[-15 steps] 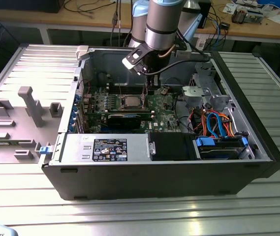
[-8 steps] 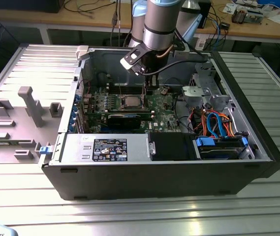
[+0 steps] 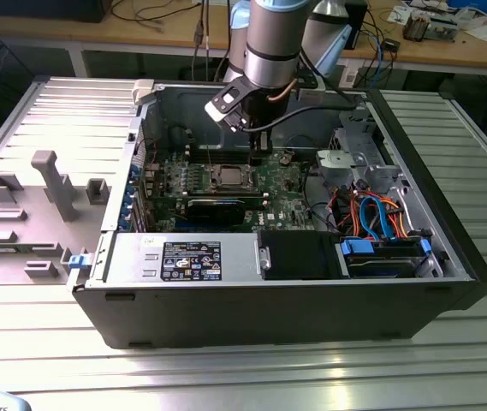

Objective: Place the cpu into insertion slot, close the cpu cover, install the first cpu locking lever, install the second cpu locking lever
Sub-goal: 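Close the cpu cover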

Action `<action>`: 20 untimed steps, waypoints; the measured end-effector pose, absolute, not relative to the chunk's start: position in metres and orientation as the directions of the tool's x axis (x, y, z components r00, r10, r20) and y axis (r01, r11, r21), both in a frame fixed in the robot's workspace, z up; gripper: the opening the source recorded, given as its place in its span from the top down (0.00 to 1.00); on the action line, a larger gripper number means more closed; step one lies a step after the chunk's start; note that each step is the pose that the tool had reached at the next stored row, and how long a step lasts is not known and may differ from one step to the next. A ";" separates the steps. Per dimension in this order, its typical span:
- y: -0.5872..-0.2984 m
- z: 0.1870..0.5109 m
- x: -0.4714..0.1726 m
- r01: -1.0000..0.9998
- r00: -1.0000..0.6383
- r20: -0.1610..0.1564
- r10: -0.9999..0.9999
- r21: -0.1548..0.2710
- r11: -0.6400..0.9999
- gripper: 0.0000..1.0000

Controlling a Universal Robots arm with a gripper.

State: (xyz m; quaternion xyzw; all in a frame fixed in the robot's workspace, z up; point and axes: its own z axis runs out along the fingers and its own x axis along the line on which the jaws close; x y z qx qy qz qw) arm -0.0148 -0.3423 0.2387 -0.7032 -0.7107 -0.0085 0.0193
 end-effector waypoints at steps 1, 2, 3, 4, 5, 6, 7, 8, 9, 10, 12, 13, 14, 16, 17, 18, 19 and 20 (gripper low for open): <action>-0.342 0.239 -0.016 1.000 -0.010 0.039 0.999 -0.015 0.011 0.89; -0.342 0.238 -0.017 1.000 -0.010 0.040 0.999 -0.015 0.011 0.89; -0.342 0.238 -0.018 1.000 -0.010 0.040 0.999 -0.015 0.011 0.89; -0.342 0.237 -0.020 1.000 -0.010 0.040 0.999 -0.015 0.011 0.89; -0.342 0.237 -0.021 1.000 -0.010 0.039 0.999 -0.015 0.011 0.89; -0.342 0.236 -0.026 1.000 -0.010 0.039 0.999 -0.015 0.011 0.89; -0.342 0.234 -0.030 1.000 -0.010 0.039 0.999 -0.015 0.011 0.89; -0.342 0.234 -0.032 1.000 -0.010 0.039 0.999 -0.015 0.011 0.89; -0.342 0.233 -0.036 1.000 -0.010 0.039 0.999 -0.015 0.011 0.89; -0.342 0.232 -0.044 1.000 -0.010 0.039 0.999 -0.015 0.011 0.89; -0.342 0.230 -0.051 1.000 -0.010 0.039 0.999 -0.015 0.011 0.89; -0.342 0.229 -0.055 1.000 -0.010 0.040 0.999 -0.015 0.011 0.89; -0.342 0.228 -0.057 1.000 -0.010 0.040 0.999 -0.015 0.011 0.89; -0.342 0.225 -0.066 1.000 -0.010 0.041 0.999 -0.015 0.011 0.89; -0.342 0.224 -0.069 1.000 -0.010 0.042 0.999 -0.015 0.011 0.89; -0.342 0.223 -0.071 1.000 -0.010 0.042 0.999 -0.015 0.011 0.89; -0.342 0.222 -0.072 1.000 -0.010 0.043 0.999 -0.015 0.011 0.89; -0.342 0.221 -0.073 1.000 -0.010 0.043 0.999 -0.015 0.011 0.89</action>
